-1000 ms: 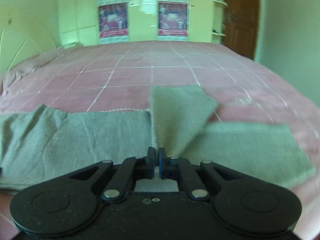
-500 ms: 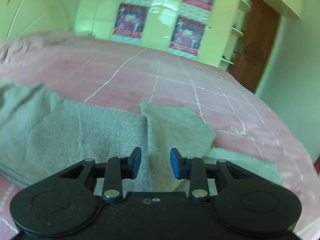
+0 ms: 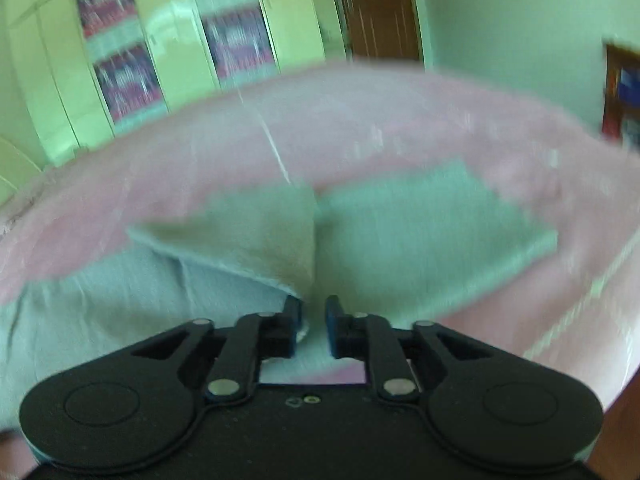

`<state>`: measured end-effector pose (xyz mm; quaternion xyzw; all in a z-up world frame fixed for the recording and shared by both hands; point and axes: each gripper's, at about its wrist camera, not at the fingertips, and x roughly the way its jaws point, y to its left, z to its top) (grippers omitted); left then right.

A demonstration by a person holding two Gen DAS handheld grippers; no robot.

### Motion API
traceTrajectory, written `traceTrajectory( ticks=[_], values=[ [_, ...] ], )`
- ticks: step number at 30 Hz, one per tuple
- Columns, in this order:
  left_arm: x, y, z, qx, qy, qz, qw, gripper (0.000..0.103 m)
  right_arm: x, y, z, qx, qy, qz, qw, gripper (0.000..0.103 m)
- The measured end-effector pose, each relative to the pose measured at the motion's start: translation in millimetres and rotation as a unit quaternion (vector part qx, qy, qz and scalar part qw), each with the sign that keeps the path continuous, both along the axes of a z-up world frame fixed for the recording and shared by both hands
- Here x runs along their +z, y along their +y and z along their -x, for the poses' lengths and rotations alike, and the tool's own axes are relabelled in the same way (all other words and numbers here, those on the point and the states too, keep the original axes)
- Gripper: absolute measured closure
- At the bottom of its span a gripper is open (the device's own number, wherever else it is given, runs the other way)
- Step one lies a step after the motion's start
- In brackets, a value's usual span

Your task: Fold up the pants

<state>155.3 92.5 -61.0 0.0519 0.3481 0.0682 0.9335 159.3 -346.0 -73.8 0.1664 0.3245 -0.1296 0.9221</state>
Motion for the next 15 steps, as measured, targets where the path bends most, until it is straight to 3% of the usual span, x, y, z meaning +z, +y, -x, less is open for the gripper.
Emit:
traceTrajectory(
  ticks=[1, 2, 3, 4, 7, 9, 12, 15],
  values=[
    [0.6, 0.6, -0.3, -0.002, 0.002, 0.0, 1.0, 0.0, -2.8, -4.9, 1.7, -0.001, -0.006, -0.015, 1.0, 0.094],
    [1.4, 1.7, -1.2, -0.004, 0.005, 0.001, 1.0, 0.0, 1.2, -4.8, 4.3, 0.001, -0.022, -0.008, 1.0, 0.085],
    [1.9, 2.8, -1.5, -0.006, 0.007, 0.003, 1.0, 0.0, 6.8, -0.5, 4.4, 0.006, -0.031, 0.018, 0.999, 0.075],
    [2.0, 3.5, -1.5, -0.008, 0.007, 0.004, 0.9999, 0.0, 12.4, 6.4, 2.8, 0.015, -0.034, 0.053, 0.998, 0.071],
    [0.9, 2.1, -1.0, -0.005, 0.005, 0.002, 1.0, 0.0, 24.4, 38.1, -3.6, 0.085, -0.042, 0.172, 0.98, 0.068],
    [0.4, 1.4, -0.8, -0.003, 0.003, 0.001, 1.0, 0.0, 23.1, 62.8, -10.8, 0.137, -0.03, 0.258, 0.956, 0.068],
    [0.8, 3.6, -1.2, -0.005, 0.004, 0.005, 1.0, 0.0, 11.9, 98.5, -28.2, 0.198, -0.013, 0.377, 0.905, 0.07],
    [1.1, 4.1, -0.9, -0.007, 0.006, 0.007, 0.9999, 0.0, -2.0, 124.5, -46.1, 0.239, 0.005, 0.461, 0.854, 0.071]
  ],
)
